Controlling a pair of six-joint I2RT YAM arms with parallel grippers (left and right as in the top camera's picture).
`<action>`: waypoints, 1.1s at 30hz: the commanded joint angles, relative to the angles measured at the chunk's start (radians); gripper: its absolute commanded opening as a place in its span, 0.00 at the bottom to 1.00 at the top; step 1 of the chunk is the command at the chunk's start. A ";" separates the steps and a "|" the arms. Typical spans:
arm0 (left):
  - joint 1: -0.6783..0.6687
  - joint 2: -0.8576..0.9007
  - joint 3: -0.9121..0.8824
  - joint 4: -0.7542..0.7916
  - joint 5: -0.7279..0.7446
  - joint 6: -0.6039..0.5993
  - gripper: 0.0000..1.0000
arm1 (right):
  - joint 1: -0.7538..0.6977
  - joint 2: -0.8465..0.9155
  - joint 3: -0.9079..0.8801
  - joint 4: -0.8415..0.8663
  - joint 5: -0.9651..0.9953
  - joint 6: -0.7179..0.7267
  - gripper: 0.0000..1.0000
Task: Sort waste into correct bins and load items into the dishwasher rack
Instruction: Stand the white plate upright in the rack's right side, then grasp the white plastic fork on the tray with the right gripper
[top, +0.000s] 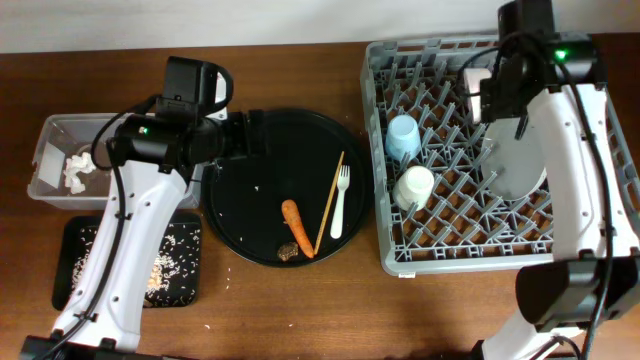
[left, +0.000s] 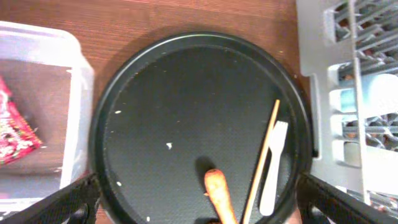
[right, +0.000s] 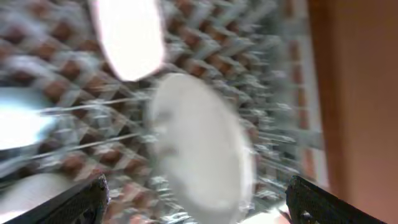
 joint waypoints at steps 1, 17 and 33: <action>0.004 -0.026 0.005 0.000 -0.199 0.005 0.99 | 0.014 -0.016 0.016 -0.051 -0.655 0.011 0.93; 0.087 -0.026 0.005 -0.069 -0.248 -0.003 0.99 | 0.658 0.349 -0.011 0.024 -0.367 0.581 0.41; 0.087 -0.026 0.005 -0.072 -0.262 -0.002 0.99 | 0.573 0.407 -0.251 0.241 -0.334 0.671 0.35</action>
